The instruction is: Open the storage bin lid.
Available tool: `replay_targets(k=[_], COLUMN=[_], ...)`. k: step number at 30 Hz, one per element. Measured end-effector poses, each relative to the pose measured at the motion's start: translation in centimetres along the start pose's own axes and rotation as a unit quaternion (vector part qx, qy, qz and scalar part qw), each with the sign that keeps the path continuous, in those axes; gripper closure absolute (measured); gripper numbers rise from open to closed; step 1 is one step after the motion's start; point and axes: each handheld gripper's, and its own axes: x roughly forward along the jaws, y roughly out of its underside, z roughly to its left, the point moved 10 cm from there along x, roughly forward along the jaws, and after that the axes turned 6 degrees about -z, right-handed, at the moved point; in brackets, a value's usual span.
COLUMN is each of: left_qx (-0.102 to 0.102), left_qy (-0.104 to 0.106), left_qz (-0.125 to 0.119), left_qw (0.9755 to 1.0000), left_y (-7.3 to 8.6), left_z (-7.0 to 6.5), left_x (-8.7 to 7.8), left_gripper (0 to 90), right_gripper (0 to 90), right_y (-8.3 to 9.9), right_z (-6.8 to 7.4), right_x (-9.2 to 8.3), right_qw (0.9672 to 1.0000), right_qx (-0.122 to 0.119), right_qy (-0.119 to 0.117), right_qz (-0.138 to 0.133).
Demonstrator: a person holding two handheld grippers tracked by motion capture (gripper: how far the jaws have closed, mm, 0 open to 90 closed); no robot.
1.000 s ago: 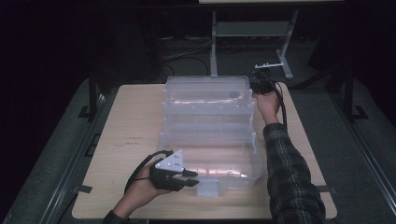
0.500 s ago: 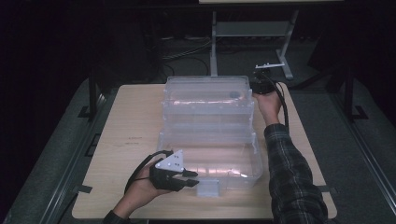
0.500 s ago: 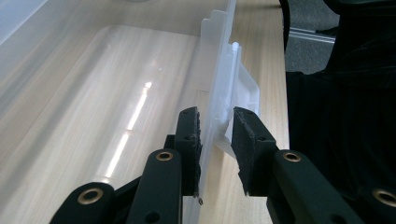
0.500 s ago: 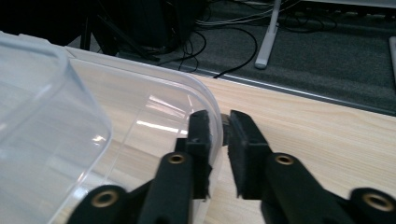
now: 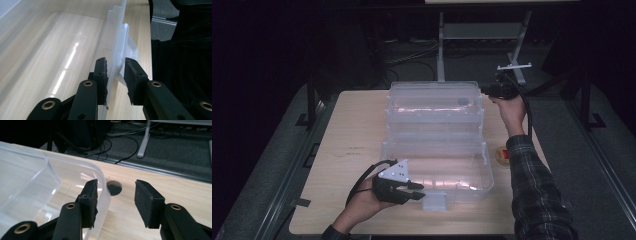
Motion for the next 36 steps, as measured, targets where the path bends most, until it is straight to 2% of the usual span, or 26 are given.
replay_targets(k=[3, 8, 11, 14, 17, 21, 24, 36], left_qx=[0.0, 0.0, 0.0, 0.004, 0.006, 0.003, 0.002, 0.004], left_qy=[-0.001, -0.003, -0.002, 0.0, 0.001, -0.001, -0.001, 0.004], left_qz=[0.002, 0.0, -0.003, -0.004, -0.002, -0.006, -0.006, -0.005], left_qw=[1.0, 1.0, 1.0, 1.0, 1.0, 1.0, 1.0, 1.0], left_y=[0.0, 0.0, 0.0, 0.0, 0.1, 0.0, 0.0, 0.0], left_z=[0.0, 0.0, 0.0, 0.0, 0.0, 0.0, 0.0, 0.1], left_x=[0.0, 0.0, 0.0, 0.0, 0.0, 0.0, 0.0, 0.0], left_gripper=[71.6, 71.6, 71.7, 71.8, 71.9, 71.9, 71.9, 72.1], right_gripper=[48.9, 46.1, 42.6, 42.5, 39.2, 39.1, 37.9, 34.9], right_y=[0.3, 0.8, 1.3, 1.6, 2.1, 2.8, 3.4, 6.0], right_z=[-0.3, -0.9, -1.2, -1.6, -1.9, -2.4, -2.6, -2.6], right_x=[-0.5, -1.8, -2.5, -3.4, -4.0, -5.0, -5.7, -7.8], right_qw=[0.9999, 0.9998, 0.9997, 0.9996, 0.9994, 0.9991, 0.9992, 0.999], right_qx=[0.005, -0.005, -0.002, -0.012, -0.013, -0.02, -0.017, -0.027], right_qy=[-0.003, 0.014, 0.014, 0.022, 0.024, 0.034, 0.034, 0.031], right_qz=[0.011, 0.013, 0.021, 0.012, 0.021, 0.016, 0.015, 0.017])
